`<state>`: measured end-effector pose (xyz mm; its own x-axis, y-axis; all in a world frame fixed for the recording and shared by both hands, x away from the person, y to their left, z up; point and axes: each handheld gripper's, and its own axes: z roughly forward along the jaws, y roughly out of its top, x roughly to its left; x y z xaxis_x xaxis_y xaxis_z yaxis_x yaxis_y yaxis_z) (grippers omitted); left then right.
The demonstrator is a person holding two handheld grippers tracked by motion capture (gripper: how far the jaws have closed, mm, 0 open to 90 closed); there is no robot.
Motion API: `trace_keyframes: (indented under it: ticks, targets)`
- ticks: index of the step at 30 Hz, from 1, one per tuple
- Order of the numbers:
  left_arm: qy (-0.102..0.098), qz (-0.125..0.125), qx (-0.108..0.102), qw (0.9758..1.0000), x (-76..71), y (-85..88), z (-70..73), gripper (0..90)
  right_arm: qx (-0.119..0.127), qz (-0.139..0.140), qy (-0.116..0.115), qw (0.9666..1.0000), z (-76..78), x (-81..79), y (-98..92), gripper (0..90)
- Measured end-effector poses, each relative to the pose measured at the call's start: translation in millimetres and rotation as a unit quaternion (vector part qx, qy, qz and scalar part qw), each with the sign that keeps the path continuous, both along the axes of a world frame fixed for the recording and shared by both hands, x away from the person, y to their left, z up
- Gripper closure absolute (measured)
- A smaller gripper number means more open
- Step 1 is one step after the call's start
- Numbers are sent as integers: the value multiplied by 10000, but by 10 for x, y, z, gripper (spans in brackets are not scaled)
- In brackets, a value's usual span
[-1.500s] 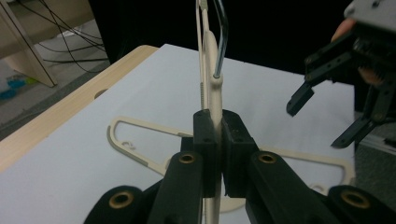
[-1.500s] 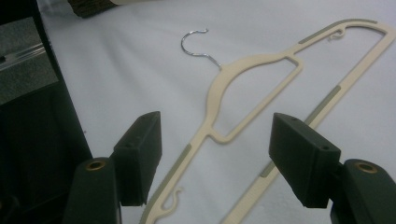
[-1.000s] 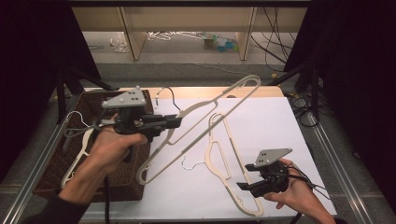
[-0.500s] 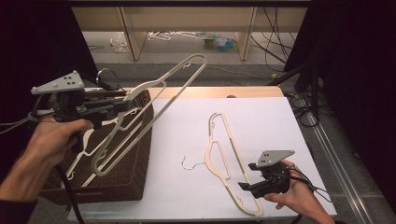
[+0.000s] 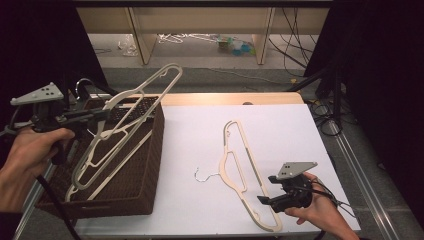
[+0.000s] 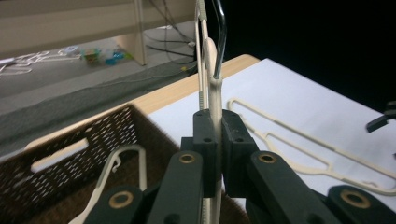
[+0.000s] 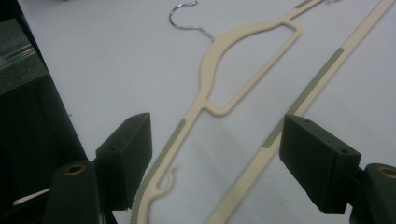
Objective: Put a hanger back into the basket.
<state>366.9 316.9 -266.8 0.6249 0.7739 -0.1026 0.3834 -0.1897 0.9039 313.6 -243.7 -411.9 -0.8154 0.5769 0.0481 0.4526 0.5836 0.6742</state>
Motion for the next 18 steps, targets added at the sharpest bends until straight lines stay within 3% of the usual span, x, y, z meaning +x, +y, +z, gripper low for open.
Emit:
trace_keyframes:
  ticks: [11, 18]
  targets:
    - [217, 455, 275, 9984, 21, 375, -289, 856, -12, -36, 38, 10000, -15, 6, -19, 265]
    - [327, 525, 418, 9972, 16, 481, -413, 856, -7, -22, 19, 10000, -8, 4, -27, 264]
